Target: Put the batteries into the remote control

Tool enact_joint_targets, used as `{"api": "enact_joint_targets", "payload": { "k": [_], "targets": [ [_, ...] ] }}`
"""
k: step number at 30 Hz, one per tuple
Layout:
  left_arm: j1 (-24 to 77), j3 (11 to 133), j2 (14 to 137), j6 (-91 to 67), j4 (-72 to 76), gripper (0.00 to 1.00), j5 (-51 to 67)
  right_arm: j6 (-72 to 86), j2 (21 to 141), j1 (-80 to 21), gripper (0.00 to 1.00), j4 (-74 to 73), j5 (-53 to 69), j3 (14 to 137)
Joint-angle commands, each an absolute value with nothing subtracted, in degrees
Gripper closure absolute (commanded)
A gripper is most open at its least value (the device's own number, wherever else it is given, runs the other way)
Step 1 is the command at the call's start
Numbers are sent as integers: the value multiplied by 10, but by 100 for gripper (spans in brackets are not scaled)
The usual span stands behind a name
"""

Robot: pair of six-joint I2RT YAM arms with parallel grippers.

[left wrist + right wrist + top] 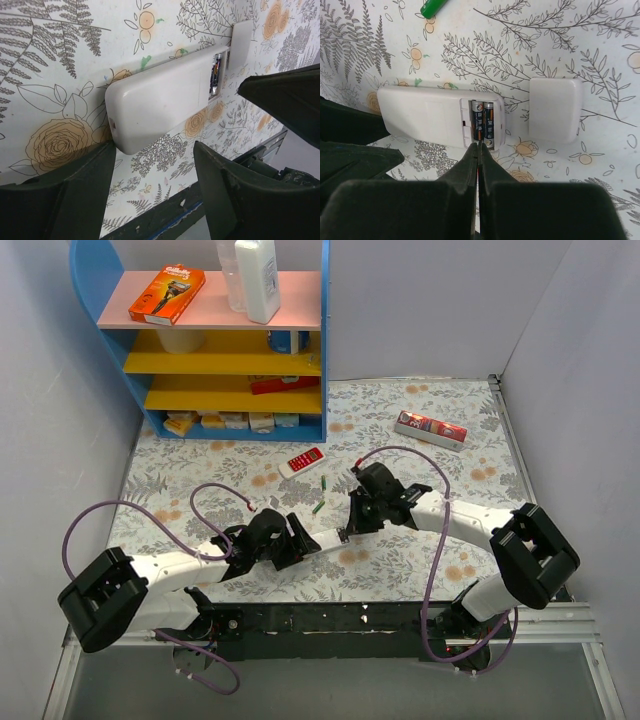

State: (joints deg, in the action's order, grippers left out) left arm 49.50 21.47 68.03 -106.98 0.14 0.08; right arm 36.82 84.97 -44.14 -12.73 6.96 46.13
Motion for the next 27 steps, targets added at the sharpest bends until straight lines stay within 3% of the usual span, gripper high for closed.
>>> {"api": "enact_joint_targets", "payload": {
  "k": [1, 3, 4, 7, 10, 13, 27],
  "targets": [
    [497, 212, 656, -1062, -29, 34, -25, 286, 831, -431, 95, -198, 6, 513],
    [497, 211, 644, -1058, -46, 30, -35, 255, 841, -428, 84, -231, -59, 537],
    [497, 211, 632, -1056, -51, 24, -40, 242, 845, -427, 69, -256, -69, 544],
    [497, 214, 615, -1052, -76, 17, -60, 200, 877, -426, 50, -291, -98, 578],
    [497, 220, 592, -1046, -101, 10, -80, 168, 912, -425, 41, -309, -96, 602],
    [497, 228, 570, -1039, -127, 6, -102, 156, 943, -425, 37, -317, -86, 621],
    [497, 260, 516, -984, -196, 6, -166, 93, 967, -425, 40, -319, -42, 642]
  ]
}}
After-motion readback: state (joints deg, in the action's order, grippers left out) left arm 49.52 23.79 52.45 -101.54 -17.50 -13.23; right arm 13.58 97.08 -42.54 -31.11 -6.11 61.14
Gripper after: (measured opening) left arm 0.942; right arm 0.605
